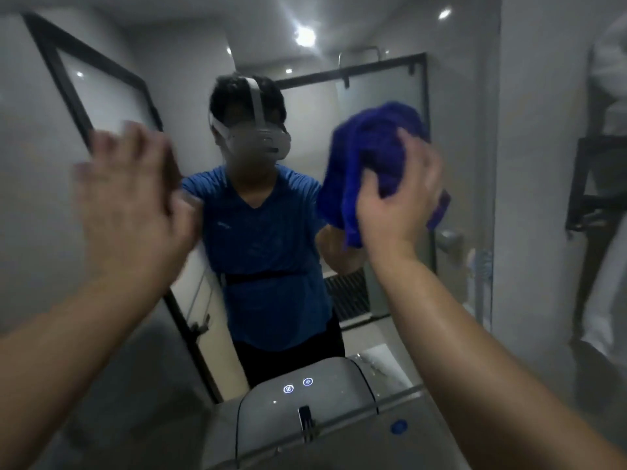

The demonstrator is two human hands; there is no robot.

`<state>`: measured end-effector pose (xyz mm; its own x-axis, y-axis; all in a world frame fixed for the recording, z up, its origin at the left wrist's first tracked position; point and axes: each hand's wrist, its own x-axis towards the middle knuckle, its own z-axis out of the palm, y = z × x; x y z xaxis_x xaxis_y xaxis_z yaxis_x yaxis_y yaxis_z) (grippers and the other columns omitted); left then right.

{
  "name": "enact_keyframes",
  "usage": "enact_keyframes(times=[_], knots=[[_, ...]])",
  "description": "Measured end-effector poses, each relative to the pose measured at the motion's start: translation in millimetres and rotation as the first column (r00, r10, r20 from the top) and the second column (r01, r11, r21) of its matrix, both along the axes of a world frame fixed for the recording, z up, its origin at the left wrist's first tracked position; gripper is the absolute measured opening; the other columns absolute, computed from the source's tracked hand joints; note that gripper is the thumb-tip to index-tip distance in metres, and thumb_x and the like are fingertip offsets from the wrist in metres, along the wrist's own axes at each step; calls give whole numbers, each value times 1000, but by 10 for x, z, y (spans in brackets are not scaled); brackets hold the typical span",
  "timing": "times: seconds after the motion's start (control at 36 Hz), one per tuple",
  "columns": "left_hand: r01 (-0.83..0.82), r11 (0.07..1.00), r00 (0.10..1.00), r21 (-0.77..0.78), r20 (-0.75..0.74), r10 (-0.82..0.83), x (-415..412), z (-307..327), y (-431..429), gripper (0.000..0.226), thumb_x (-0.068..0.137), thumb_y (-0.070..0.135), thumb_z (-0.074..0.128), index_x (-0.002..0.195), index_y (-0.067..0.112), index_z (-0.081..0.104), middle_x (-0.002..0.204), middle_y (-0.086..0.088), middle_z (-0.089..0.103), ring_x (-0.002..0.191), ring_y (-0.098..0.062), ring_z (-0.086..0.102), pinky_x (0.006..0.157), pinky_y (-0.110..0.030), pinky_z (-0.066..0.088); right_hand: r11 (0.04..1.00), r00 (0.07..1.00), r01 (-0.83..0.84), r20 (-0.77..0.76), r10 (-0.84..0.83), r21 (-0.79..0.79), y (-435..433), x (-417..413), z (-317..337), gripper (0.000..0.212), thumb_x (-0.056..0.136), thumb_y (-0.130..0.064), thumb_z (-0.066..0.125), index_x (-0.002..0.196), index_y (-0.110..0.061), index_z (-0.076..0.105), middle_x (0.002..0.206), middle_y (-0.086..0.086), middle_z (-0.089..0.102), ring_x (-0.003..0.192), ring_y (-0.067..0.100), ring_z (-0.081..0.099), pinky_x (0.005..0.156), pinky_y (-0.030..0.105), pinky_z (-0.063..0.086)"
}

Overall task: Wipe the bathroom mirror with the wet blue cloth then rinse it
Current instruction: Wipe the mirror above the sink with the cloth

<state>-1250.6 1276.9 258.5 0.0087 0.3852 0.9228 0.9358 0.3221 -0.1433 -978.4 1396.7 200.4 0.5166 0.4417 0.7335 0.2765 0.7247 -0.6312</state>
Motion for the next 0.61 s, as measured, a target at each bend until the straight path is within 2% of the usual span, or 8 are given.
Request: enact_keyframes(times=[0.06, 0.14, 0.25, 0.33, 0.42, 0.5, 0.56, 0.61], knots=[[158, 981, 966, -109, -189, -177, 689, -142, -185, 56, 100, 27, 59, 154, 14, 52, 169, -15, 39, 156, -43, 34, 125, -62, 28, 994, 969, -4, 247, -24, 113, -87, -91, 13, 67, 80, -25, 72, 146, -26, 64, 152, 6, 54, 143, 31, 50, 120, 54, 38], [219, 953, 943, -210, -207, -262, 795, -444, 71, 61, 96, 29, 69, 154, 16, 57, 172, -11, 39, 160, -40, 33, 127, -63, 25, 967, 870, -94, 492, -37, 238, -108, -124, -367, 69, 74, -16, 78, 142, -23, 69, 151, 10, 59, 144, 37, 51, 119, 57, 38], [156, 961, 937, -228, -274, -217, 826, -617, 249, 84, 86, 47, 72, 161, 20, 49, 176, -12, 30, 164, -40, 23, 129, -67, 21, 956, 774, -188, 633, 2, 226, -29, 154, -1174, 73, 72, -11, 81, 141, -27, 66, 150, 10, 60, 145, 37, 51, 119, 57, 37], [193, 974, 916, -121, -332, -223, 731, -641, 345, 69, 95, 38, 64, 161, 21, 50, 173, -11, 35, 162, -39, 28, 128, -67, 25, 980, 717, -170, 695, 52, 102, 91, 570, -1862, 73, 70, -13, 80, 140, -29, 63, 149, 7, 60, 142, 35, 53, 116, 59, 41], [190, 981, 905, -38, -381, -189, 704, -722, 430, 67, 98, 37, 59, 162, 20, 49, 173, -12, 36, 162, -41, 28, 126, -68, 26, 986, 820, -40, 558, 125, -162, 99, 975, -2369, 61, 76, -21, 69, 136, -24, 63, 146, 4, 54, 134, 30, 52, 112, 65, 45], [179, 984, 894, -18, -415, -170, 683, -741, 488, 67, 98, 37, 57, 162, 19, 47, 173, -14, 36, 161, -42, 29, 126, -69, 26, 923, 985, -30, 145, 93, -384, 126, 1129, -2342, 55, 91, -17, 72, 143, -19, 56, 143, 8, 47, 127, 24, 51, 115, 49, 44], [163, 986, 903, -19, -400, -157, 672, -747, 497, 67, 98, 36, 57, 163, 19, 47, 173, -14, 35, 161, -43, 29, 126, -68, 25, 905, 995, -64, -101, 24, -421, 256, 1179, -2041, 55, 91, -19, 73, 143, -17, 54, 137, 9, 48, 126, 27, 53, 114, 42, 44], [172, 985, 902, -11, -400, -162, 677, -754, 500, 67, 99, 36, 55, 163, 19, 46, 173, -14, 35, 162, -43, 27, 128, -68, 23, 928, 969, -71, -244, -22, -366, 414, 1209, -1618, 52, 90, -16, 73, 139, -17, 56, 130, 3, 47, 124, 33, 56, 115, 52, 48]])
